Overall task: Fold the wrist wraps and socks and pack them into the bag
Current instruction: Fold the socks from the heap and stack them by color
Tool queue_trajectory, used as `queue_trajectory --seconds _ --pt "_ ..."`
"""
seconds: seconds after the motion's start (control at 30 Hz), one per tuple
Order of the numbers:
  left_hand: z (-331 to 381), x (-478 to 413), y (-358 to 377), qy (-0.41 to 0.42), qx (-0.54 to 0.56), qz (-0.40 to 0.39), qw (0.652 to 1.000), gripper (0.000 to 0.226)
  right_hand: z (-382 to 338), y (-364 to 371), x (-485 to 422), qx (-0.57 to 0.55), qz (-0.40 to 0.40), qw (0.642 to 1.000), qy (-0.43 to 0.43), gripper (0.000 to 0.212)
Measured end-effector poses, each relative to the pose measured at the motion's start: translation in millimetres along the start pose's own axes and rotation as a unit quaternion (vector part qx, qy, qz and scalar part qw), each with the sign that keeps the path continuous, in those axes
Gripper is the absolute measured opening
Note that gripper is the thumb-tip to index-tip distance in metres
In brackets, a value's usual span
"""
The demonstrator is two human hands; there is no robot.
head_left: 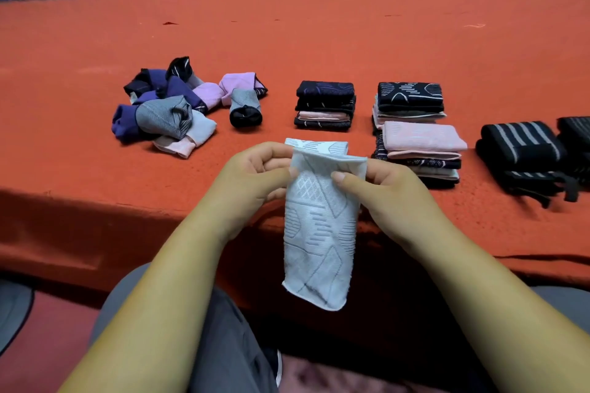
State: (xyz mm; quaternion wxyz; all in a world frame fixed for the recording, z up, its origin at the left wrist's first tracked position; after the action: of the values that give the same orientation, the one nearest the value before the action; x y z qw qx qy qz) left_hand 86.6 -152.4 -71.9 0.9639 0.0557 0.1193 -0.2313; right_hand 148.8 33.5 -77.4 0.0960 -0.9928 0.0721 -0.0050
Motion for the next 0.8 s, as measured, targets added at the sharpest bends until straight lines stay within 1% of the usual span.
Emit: queue_trajectory --seconds 0.07,0.13,0.23,0.3,0.37,0.43,0.5,0.53,0.63,0.8 --pt "0 0 -1 0.003 -0.004 0.022 1.000 0.015 -6 -1 1 0.018 0.014 0.999 -0.022 0.012" --pt "2 -1 -4 0.015 -0.001 0.051 0.999 0.008 -6 2 1 0.031 0.016 0.999 -0.024 0.015" --pt "0 -2 -11 0.023 -0.012 0.082 0.996 0.011 4 9 0 0.014 -0.026 0.999 0.021 0.013" --pt "0 -2 -17 0.025 -0.016 0.101 0.994 0.015 9 11 0 0.051 -0.050 0.997 0.033 0.012" --pt "-2 -1 -16 0.004 -0.003 0.090 0.996 0.019 10 5 -2 0.062 -0.034 0.997 0.031 0.017" --pt "-9 2 -8 -0.036 -0.016 0.040 0.998 0.021 10 -3 -5 0.055 0.002 0.998 0.015 0.020" --pt "-15 6 0 -0.060 -0.054 -0.006 0.997 0.019 10 -7 -6 0.036 0.025 0.999 0.013 0.021" --pt "-15 7 1 -0.060 -0.062 -0.010 0.996 0.017 11 -8 -6 0.023 0.026 0.999 0.018 0.018" --pt "-14 5 -4 -0.045 -0.064 0.016 0.997 0.015 12 -5 -7 -0.005 0.004 0.999 0.032 0.009" --pt "-18 2 -5 -0.053 -0.040 0.013 0.998 0.021 13 -3 -6 -0.069 -0.015 0.997 0.041 0.018"
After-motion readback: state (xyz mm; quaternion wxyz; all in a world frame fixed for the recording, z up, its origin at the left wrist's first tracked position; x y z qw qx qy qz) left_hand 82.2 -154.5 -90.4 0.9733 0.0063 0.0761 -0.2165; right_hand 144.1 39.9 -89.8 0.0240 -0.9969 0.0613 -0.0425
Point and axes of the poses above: each hand's wrist, its own x-axis away from the middle knuckle, its own y-axis out of the palm, z = x × y, the point moved 10 cm from there along -x, towards the middle knuckle, and after that the axes turned 10 degrees about y, right-handed, at the moved point
